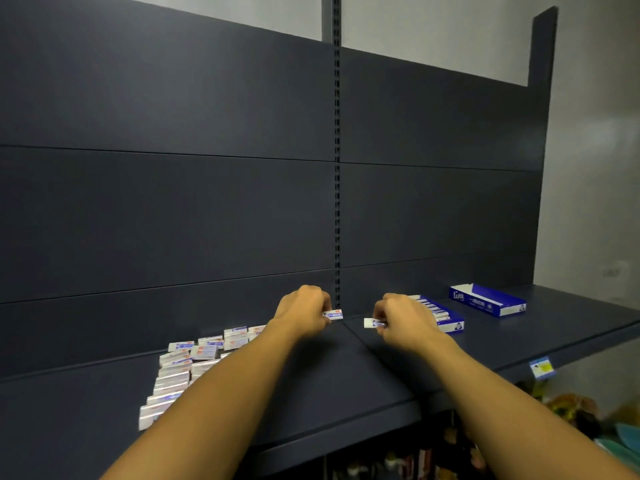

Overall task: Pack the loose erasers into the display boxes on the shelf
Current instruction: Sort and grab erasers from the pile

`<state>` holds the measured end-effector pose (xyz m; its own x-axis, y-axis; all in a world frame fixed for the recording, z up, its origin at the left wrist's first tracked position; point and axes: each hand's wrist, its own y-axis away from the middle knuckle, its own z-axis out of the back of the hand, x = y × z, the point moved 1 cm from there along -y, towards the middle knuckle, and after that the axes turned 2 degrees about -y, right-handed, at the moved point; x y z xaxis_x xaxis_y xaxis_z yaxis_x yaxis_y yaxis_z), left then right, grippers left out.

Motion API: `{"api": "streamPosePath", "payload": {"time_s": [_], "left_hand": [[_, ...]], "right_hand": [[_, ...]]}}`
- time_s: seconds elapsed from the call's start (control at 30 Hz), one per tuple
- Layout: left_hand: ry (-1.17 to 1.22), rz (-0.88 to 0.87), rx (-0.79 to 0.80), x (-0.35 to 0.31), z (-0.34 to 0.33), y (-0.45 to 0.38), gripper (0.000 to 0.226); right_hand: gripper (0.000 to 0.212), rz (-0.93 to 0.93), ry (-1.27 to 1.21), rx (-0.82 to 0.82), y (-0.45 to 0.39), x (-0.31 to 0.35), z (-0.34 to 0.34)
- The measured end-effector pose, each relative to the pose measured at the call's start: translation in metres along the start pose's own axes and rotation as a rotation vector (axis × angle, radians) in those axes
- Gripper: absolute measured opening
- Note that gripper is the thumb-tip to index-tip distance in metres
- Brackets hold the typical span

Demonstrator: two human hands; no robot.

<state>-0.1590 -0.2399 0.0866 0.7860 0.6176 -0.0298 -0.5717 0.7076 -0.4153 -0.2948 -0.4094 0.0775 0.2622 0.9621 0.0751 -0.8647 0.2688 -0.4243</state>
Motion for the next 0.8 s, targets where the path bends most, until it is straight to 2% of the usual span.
{"api": "streamPosePath", "payload": {"time_s": [0.47,0.8], "left_hand": [[-0.009,0.145,0.005,-0.093,-0.013,-0.014,0.012],[-0.023,0.097,-0.003,-0.126,-0.029,-0.059,0.013]], "right_hand": [[0.016,-0.016,0.035,0.003,0.041,-0.095,0.019],[0.022,-0.056,0.037,-0.013,0.024,-0.148,0.018]]}}
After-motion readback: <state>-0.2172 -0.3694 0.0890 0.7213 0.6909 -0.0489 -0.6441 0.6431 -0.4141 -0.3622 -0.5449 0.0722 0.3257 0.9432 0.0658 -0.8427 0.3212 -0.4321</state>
